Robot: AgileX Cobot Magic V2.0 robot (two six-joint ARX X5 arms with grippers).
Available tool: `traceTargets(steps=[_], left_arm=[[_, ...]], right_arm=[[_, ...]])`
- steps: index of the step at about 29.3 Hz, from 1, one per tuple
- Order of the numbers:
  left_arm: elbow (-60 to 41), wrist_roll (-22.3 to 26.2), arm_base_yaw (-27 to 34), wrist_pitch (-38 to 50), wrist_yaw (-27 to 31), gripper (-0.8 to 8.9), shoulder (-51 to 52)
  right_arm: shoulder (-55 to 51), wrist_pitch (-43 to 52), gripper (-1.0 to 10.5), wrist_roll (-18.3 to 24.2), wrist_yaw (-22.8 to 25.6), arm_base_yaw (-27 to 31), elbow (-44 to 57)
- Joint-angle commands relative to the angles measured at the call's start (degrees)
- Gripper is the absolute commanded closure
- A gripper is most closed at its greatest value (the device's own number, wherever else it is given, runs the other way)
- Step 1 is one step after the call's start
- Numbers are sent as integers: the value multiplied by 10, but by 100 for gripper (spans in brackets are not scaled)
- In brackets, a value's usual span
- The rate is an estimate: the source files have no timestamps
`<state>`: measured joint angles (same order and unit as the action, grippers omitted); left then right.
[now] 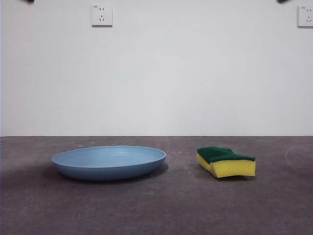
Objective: Pick up the plate,pick up the cloth,clean the plate with the cloth
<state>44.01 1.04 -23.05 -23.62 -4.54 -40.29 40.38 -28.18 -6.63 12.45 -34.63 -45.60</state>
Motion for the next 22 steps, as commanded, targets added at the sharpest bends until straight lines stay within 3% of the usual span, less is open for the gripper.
traceTargets(steps=[1,7,22], left_arm=[[-91,-34,-1,63,1,821,49],[-145,-45,-1,121,-3,821,90],[-143,-43,-1,109,-1,817,82]], right_arm=[[-55,34,958,0,16,-9,68],[-97,42,957,5,17,-10,108],[-96,37,945,5,14,-10,108]])
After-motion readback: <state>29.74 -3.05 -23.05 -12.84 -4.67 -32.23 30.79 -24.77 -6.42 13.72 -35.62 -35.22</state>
